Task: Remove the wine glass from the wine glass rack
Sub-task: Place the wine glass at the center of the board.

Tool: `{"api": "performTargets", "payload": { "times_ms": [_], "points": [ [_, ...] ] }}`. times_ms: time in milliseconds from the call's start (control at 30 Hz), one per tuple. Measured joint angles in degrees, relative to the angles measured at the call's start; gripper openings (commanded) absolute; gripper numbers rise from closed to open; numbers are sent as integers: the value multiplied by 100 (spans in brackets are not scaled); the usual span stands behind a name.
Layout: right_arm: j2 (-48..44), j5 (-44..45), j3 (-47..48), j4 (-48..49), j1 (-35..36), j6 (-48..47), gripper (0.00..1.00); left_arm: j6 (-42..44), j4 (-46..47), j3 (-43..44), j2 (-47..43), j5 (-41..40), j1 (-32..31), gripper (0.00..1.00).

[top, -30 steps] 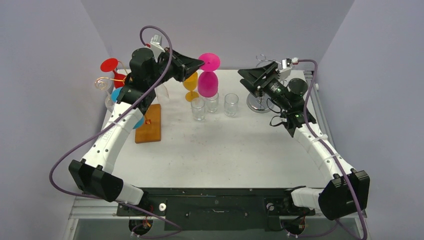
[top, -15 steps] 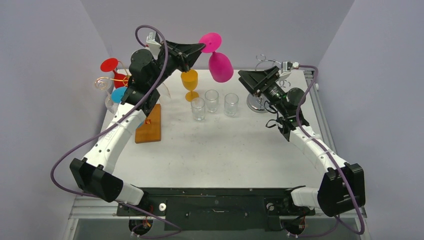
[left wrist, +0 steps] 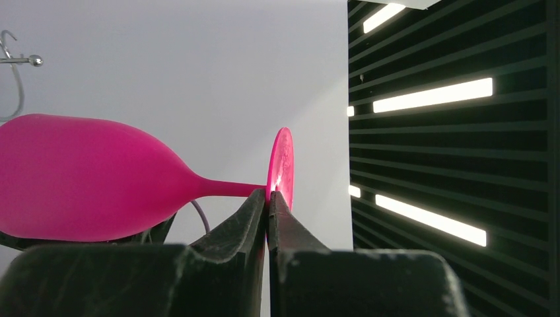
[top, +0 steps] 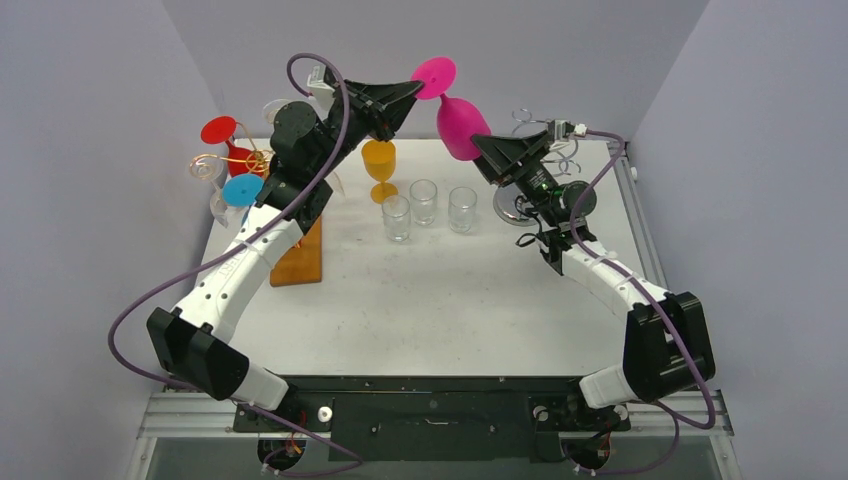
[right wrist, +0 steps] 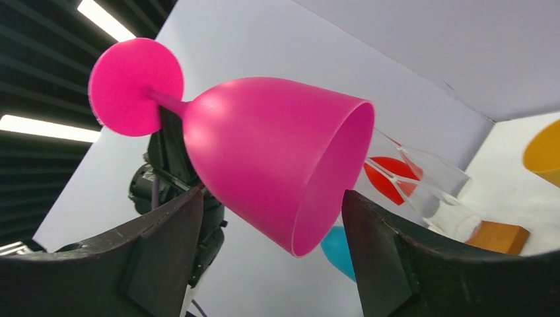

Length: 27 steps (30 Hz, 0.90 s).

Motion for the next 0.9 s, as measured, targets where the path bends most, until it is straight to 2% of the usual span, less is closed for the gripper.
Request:
{"api": "performTargets", "payload": {
  "times_ms": [200, 433, 567, 700, 733, 833, 867, 900],
  "points": [
    [57, 0, 28, 859, 37, 442, 57, -201, 262, 0, 35, 2, -26, 0],
    [144, 26, 68, 1386, 37, 778, 32, -455, 610, -15, 61, 31, -72, 0],
    [184, 37, 74, 1569, 37, 890, 19, -546, 739, -59, 61, 0, -66, 5],
    [177, 46, 109, 1823, 35, 997, 4, -566, 815, -109, 61, -120, -26, 17],
    [164, 55, 131, 1899, 35, 1036, 0, -557, 813, -120, 61, -146, -11, 22],
    [66, 81, 168, 2006, 37, 1073, 0, -494, 798, -205, 61, -168, 17, 36],
    [9, 85, 170, 1987, 37, 1060, 0, -459, 791, -238, 61, -157, 17, 46],
    [-46, 87, 170, 1917, 35, 1025, 0, -413, 782, -264, 61, -122, 11, 51]
  ]
}}
